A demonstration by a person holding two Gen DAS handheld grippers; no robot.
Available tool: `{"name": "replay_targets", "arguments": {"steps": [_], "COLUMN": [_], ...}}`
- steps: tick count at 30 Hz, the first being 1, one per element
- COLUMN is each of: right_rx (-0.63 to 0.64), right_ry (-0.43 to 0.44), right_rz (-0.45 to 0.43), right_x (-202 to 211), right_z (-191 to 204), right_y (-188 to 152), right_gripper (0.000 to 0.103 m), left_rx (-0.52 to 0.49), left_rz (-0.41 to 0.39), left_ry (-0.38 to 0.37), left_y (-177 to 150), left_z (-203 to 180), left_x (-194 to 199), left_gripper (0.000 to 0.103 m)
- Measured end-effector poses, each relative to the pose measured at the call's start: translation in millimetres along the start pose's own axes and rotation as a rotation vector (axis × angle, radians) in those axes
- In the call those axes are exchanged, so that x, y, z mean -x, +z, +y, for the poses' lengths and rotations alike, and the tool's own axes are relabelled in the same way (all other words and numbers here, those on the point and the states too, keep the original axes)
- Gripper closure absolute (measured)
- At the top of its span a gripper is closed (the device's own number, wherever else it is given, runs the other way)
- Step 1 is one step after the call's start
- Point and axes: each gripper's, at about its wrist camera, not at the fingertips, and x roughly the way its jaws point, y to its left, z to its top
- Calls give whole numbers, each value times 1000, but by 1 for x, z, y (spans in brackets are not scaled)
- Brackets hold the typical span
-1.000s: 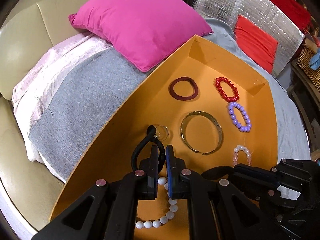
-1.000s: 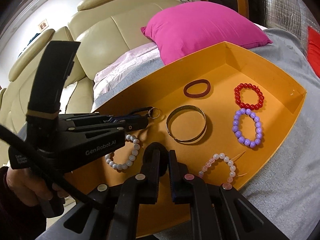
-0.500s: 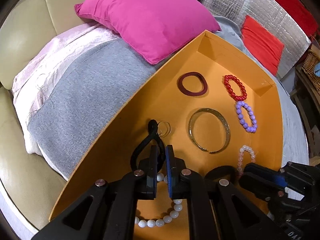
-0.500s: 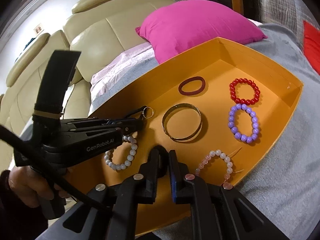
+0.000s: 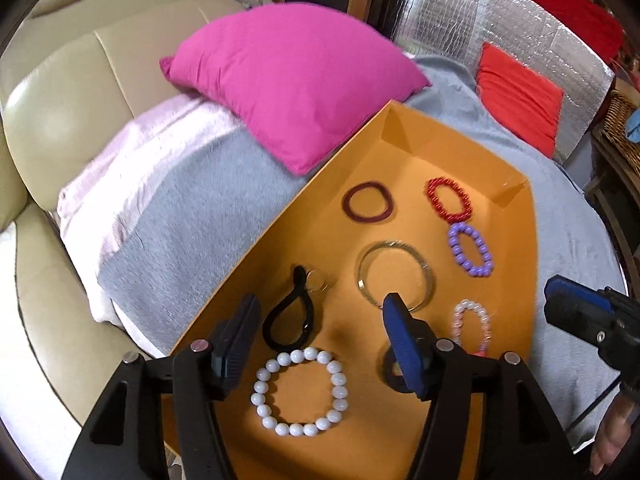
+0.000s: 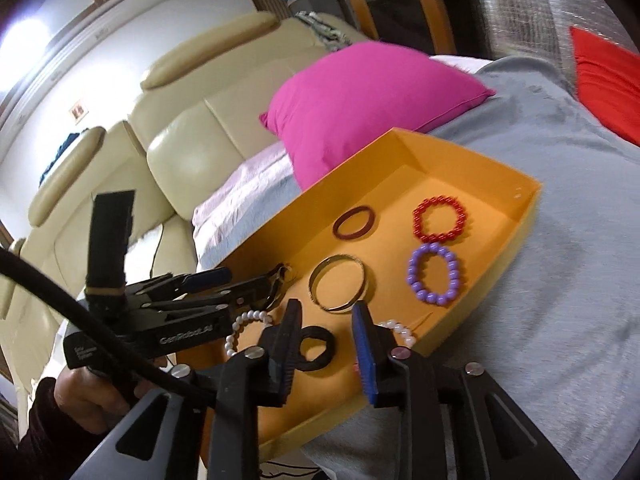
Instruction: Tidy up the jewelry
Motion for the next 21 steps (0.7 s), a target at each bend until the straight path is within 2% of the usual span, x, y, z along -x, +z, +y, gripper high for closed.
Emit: {"name": "replay_targets", "arguments": {"steps": [5, 9, 12, 18, 19, 21], "right_rx": [-17, -35, -47, -53, -59, -71], "right_ry": [-19, -43, -69, -144, -158, -191], "right_rz": [-47, -92, -134, -228, -249, -289], "right_x": [27, 53, 76, 129, 140, 161], "right_z": [-11, -24, -34, -52, -56, -65], "right_y": [1, 0, -3, -10, -12, -16], "right_gripper": [73, 73, 73, 72, 70, 51], "left_rx": [-53, -100, -112, -124, -129, -134], "left_rz": [-84, -165, -255, -392, -406, -427], "left_ry": [32, 90, 134, 134, 123, 127], "left_y": [6, 14, 17, 22, 22, 22], "left_z": [-18, -35, -50, -78, -84, -99], "left_x": [30, 60, 84, 130, 136, 147], "left_gripper": [34, 32, 25, 22, 21, 18]}}
